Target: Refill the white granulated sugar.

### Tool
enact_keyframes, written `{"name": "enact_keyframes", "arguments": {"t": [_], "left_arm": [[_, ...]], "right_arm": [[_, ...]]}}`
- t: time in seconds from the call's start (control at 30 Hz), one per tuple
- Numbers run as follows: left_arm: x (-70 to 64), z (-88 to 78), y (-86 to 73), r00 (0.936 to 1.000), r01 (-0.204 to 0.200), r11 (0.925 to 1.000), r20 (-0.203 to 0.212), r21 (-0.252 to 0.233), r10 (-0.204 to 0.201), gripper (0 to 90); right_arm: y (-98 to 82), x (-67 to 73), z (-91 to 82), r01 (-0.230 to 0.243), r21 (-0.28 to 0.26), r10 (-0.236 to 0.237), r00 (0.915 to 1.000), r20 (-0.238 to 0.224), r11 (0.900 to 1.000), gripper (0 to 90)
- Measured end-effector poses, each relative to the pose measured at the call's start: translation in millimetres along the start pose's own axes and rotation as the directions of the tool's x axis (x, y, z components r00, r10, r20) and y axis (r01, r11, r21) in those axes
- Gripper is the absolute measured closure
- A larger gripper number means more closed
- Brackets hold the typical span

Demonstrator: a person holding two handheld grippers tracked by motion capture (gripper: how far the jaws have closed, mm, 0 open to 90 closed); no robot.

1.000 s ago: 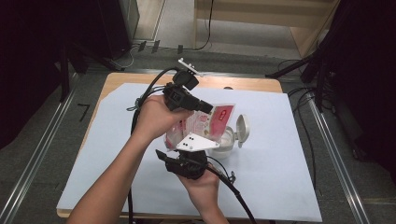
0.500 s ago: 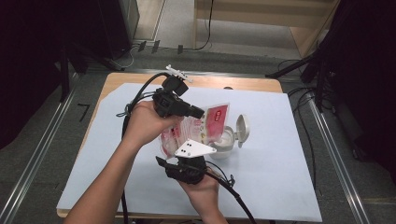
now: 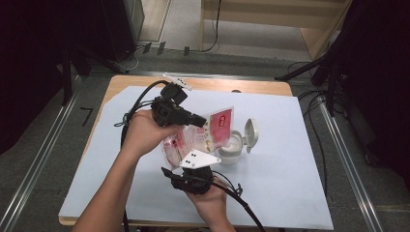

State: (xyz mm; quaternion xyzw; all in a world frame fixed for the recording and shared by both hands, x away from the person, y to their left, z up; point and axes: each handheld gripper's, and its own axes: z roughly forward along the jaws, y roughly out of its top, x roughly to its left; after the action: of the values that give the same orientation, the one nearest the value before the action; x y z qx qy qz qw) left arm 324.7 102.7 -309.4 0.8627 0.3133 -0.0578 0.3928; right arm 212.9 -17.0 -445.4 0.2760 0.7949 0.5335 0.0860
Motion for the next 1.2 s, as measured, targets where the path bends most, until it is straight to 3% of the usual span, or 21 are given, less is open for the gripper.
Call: {"name": "enact_keyframes", "arguments": {"t": [0.37, 0.57, 0.8, 1.03, 1.2], "left_arm": [[8.4, 2.1, -7.0, 0.9992, 0.033, 0.9979, 0.021, 0.055, -0.034, 88.8], [5.4, 5.7, -6.0, 0.9997, 0.013, 0.9978, 0.019, 0.065, -0.014, 88.3], [0.2, 1.1, -7.5, 0.9994, -0.017, 0.9968, 0.033, 0.078, 0.014, 89.6], [0.2, -8.6, -11.3, 0.9989, -0.019, 0.9985, 0.045, 0.051, 0.017, 90.0], [4.4, -16.7, -15.3, 0.9988, -0.008, 0.9998, 0.049, 0.02, 0.007, 90.0]], "right_arm": [[-7.3, -1.7, 5.7, -0.003, 0.046, 0.004, 0.9998, -0.019, 0.999, 58.7], [-10.1, -3.3, 5.0, -0.02, 0.053, 0.021, 0.9995, -0.022, 0.998, 59.5], [-10.0, 0.0, 3.9, -0.001, 0.049, 0.003, 0.9997, -0.026, 0.999, 59.6], [-8.5, 2.8, 4.1, 0.027, 0.036, -0.026, 0.9995, -0.02, 0.999, 59.4], [-6.0, 1.6, 6.1, 0.022, 0.033, -0.021, 0.9995, -0.022, 0.999, 59.2]]}}
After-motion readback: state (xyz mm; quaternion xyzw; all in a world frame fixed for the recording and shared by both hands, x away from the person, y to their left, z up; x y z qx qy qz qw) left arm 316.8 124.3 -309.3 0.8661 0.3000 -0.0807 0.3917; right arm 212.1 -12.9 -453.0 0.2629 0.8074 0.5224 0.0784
